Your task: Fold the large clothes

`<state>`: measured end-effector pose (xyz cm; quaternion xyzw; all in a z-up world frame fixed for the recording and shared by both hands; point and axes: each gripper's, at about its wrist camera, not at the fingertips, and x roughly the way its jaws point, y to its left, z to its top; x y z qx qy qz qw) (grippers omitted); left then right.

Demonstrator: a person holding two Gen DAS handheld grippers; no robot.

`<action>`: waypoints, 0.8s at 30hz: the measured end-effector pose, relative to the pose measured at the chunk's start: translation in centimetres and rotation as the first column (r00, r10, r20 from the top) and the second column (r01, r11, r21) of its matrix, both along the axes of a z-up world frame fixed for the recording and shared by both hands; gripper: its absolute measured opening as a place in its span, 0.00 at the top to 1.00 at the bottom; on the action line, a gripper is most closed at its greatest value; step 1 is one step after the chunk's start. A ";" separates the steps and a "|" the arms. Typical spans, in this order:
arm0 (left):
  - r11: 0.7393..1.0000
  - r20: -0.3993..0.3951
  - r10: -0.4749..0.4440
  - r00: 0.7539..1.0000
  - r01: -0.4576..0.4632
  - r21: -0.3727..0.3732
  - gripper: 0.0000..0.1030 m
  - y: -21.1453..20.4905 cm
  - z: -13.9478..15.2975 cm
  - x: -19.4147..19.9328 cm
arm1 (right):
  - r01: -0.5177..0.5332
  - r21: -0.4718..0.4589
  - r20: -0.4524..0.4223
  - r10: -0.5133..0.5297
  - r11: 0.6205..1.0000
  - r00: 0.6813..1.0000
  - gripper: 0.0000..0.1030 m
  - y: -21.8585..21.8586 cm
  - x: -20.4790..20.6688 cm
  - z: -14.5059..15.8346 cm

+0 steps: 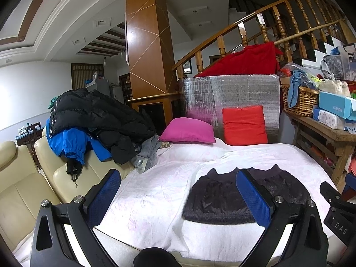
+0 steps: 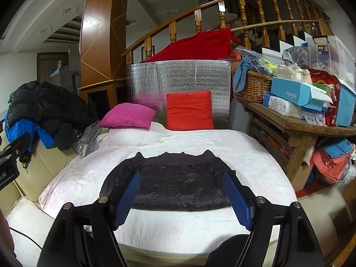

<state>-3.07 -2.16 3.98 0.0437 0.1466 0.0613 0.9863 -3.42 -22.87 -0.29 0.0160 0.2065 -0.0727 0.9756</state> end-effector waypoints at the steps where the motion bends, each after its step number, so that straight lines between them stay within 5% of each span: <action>1: 1.000 0.000 0.001 1.000 -0.001 0.000 0.00 0.0 0.0 0.0 | 0.000 0.000 -0.001 0.000 1.000 1.000 0.23 0.0 0.0 0.0; 24: 1.000 -0.031 0.014 0.999 -0.014 -0.005 0.00 0.4 -0.5 1.7 | -0.017 -0.006 -0.025 0.017 1.000 1.000 0.23 0.4 2.6 -0.1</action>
